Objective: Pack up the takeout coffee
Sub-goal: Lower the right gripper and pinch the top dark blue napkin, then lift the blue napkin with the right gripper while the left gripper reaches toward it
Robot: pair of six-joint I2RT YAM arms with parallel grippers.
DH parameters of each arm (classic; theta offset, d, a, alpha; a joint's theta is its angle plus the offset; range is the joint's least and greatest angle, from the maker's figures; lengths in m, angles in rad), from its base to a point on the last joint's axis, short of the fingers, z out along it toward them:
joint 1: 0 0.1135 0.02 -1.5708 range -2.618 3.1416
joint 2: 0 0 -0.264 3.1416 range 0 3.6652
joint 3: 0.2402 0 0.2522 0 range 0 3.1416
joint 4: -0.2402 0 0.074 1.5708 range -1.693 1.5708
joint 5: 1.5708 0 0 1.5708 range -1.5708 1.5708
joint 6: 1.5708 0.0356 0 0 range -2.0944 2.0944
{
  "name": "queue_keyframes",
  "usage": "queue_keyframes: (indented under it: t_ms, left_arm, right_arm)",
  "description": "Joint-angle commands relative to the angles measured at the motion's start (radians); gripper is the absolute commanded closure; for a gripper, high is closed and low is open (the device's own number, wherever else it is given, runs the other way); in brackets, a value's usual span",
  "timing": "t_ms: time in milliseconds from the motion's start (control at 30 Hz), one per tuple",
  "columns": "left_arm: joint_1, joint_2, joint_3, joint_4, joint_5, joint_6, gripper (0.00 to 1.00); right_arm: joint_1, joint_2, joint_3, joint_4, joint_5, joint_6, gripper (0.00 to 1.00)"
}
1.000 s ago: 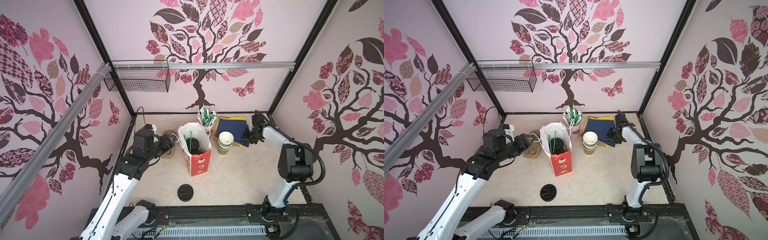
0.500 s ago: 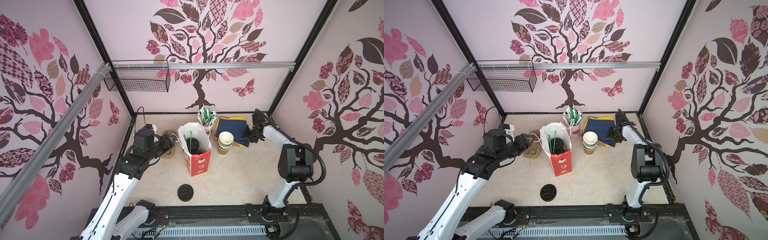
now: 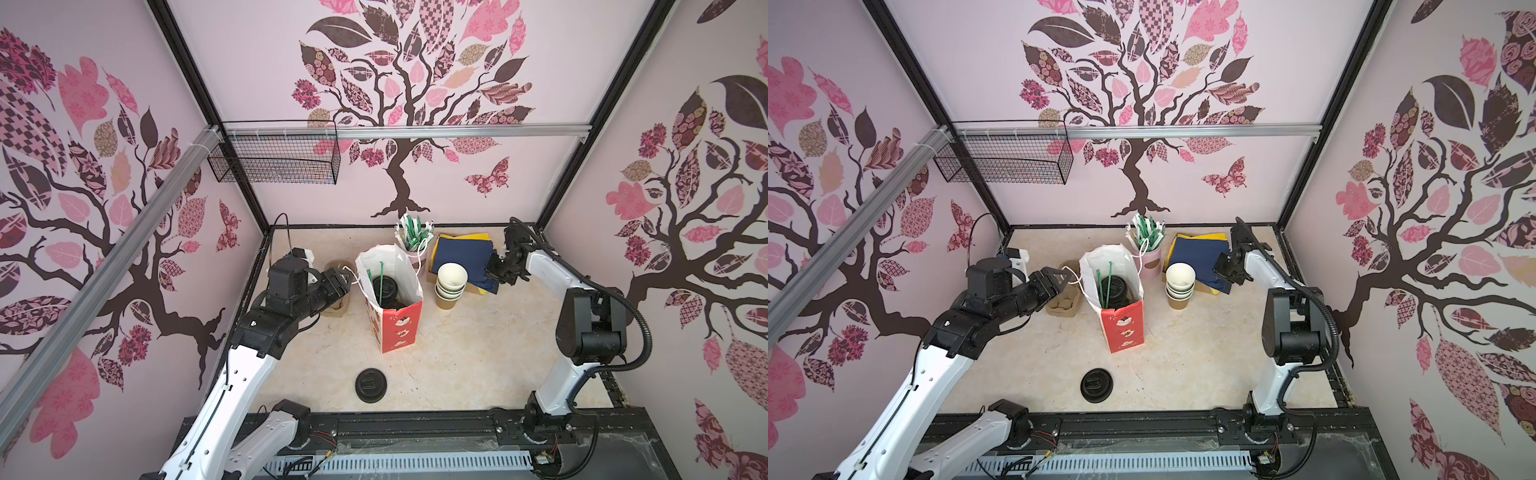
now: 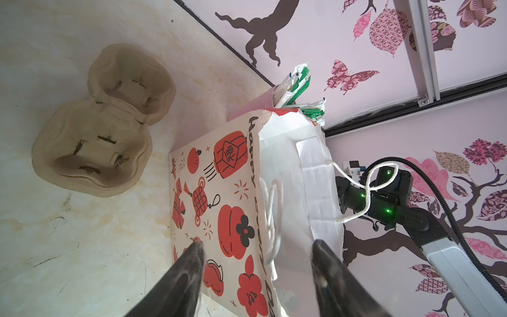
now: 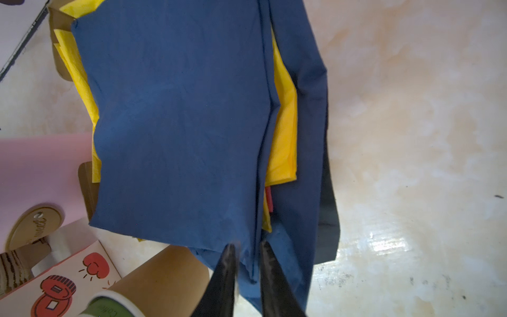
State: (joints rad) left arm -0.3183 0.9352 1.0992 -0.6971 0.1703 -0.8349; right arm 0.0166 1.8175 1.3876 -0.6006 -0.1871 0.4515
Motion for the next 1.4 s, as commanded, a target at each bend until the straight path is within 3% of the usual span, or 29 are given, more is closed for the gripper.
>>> queue_keyframes:
  t_ms: [0, 367, 467, 633, 700, 933, 1100, 1367]
  left_arm:
    - [0.005, 0.005, -0.004, 0.006, 0.011, 0.01, 0.35]
    - [0.005, 0.015, 0.011, 0.004, 0.014, 0.014, 0.35]
    - [0.005, 0.015, 0.012, 0.005, 0.011, 0.015, 0.35]
    - [0.005, 0.007, 0.03, -0.014, -0.012, 0.026, 0.35]
    - [0.005, -0.002, 0.042, -0.01, -0.027, 0.044, 0.35]
    - [0.006, -0.004, 0.14, 0.002, -0.062, 0.231, 0.35]
    - [-0.007, 0.021, 0.203, 0.065, -0.013, 0.361, 0.35]
    - [-0.193, 0.146, 0.348, 0.149, 0.028, 0.616, 0.33]
  right_arm:
    - [-0.001, 0.025, 0.033, -0.01, -0.015, -0.002, 0.8]
    - [-0.002, 0.063, 0.048, -0.001, -0.011, 0.004, 0.76]
    - [-0.001, 0.067, 0.051, -0.001, -0.018, 0.007, 0.8]
    - [-0.002, 0.016, 0.057, -0.004, -0.01, 0.01, 1.0]
    - [-0.002, -0.014, 0.059, -0.009, -0.006, 0.01, 1.0]
    - [-0.003, -0.192, 0.068, 0.034, 0.009, 0.031, 1.0]
    - [-0.003, -0.316, 0.097, 0.069, 0.061, 0.049, 1.0]
    - [-0.002, -0.462, 0.249, 0.035, 0.095, 0.014, 1.0]
